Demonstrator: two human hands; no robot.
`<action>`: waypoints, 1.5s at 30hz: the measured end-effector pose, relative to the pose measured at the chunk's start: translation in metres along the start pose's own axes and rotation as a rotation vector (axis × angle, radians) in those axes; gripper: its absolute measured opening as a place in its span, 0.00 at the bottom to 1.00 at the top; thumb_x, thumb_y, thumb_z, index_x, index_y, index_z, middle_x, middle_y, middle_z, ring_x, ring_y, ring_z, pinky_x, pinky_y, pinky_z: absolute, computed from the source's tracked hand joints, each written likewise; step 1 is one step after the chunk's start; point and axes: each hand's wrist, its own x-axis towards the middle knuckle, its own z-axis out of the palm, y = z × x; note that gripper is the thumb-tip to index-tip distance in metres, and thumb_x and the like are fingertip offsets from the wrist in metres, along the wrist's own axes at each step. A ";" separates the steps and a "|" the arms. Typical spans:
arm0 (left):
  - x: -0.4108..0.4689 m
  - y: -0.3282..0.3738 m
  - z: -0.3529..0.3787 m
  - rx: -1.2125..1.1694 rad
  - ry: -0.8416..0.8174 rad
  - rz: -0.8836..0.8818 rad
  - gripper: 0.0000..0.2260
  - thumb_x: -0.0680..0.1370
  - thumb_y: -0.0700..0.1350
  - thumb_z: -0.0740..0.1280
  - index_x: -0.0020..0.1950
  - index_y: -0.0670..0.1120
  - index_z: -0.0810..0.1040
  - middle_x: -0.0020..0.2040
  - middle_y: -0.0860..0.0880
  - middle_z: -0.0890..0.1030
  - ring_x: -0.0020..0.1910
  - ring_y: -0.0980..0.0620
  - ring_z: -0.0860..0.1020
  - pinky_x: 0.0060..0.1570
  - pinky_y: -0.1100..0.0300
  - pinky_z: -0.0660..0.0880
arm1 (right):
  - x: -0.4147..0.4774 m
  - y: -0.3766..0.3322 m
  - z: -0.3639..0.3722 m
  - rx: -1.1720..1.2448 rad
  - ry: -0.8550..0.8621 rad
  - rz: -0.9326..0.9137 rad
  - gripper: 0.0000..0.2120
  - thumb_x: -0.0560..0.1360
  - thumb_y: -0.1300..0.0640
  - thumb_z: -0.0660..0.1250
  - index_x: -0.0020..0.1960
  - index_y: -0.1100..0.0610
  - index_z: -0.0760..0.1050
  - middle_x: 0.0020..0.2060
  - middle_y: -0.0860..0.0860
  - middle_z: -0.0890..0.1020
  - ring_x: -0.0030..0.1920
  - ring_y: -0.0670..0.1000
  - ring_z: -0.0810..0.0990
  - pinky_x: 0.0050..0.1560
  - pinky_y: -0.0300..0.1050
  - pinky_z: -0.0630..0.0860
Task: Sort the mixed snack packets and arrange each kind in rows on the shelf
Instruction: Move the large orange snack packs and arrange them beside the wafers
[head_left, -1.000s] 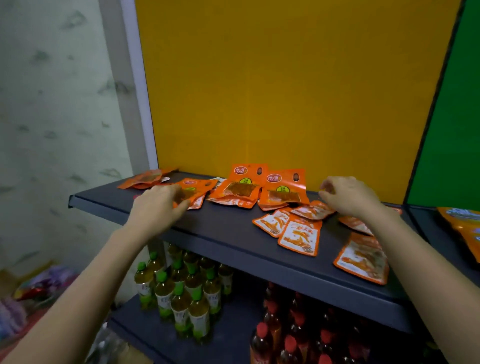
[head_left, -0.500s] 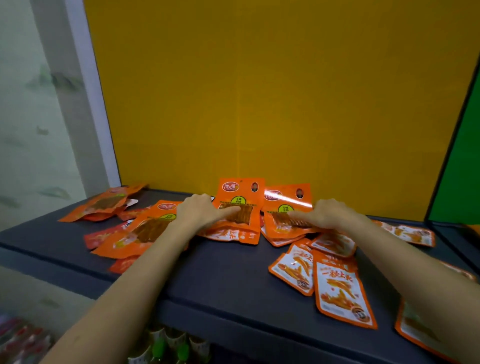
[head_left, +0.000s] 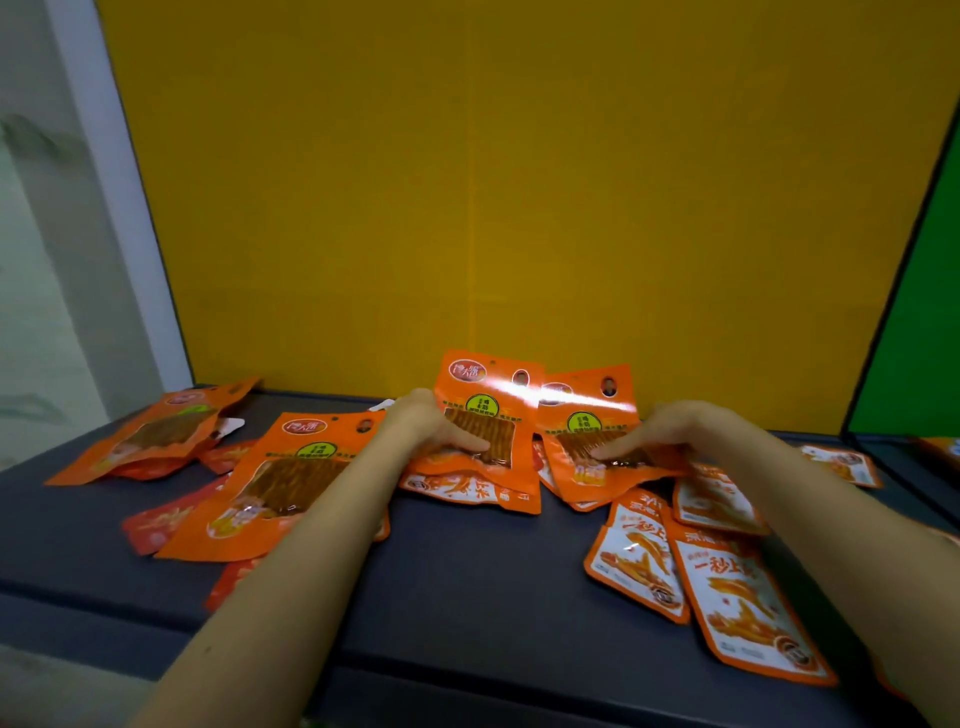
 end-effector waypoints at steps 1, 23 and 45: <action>0.000 0.000 -0.001 -0.080 0.000 0.000 0.31 0.63 0.54 0.77 0.59 0.39 0.73 0.60 0.41 0.78 0.58 0.43 0.77 0.54 0.54 0.73 | 0.002 0.000 0.000 0.028 0.012 0.005 0.57 0.46 0.40 0.80 0.70 0.59 0.67 0.69 0.57 0.71 0.67 0.60 0.71 0.68 0.56 0.68; -0.064 0.030 -0.042 -1.002 -0.225 0.362 0.15 0.73 0.37 0.68 0.60 0.44 0.75 0.41 0.46 0.81 0.32 0.52 0.81 0.29 0.60 0.78 | -0.127 0.066 -0.053 1.016 0.611 -0.190 0.06 0.73 0.59 0.69 0.48 0.60 0.76 0.24 0.50 0.80 0.21 0.45 0.77 0.22 0.33 0.73; -0.300 0.295 0.184 -0.941 -0.814 0.553 0.07 0.73 0.37 0.68 0.49 0.47 0.77 0.30 0.49 0.84 0.24 0.54 0.81 0.24 0.63 0.77 | -0.398 0.445 -0.103 1.128 0.947 0.115 0.04 0.75 0.60 0.66 0.50 0.58 0.76 0.30 0.50 0.84 0.28 0.47 0.82 0.27 0.34 0.77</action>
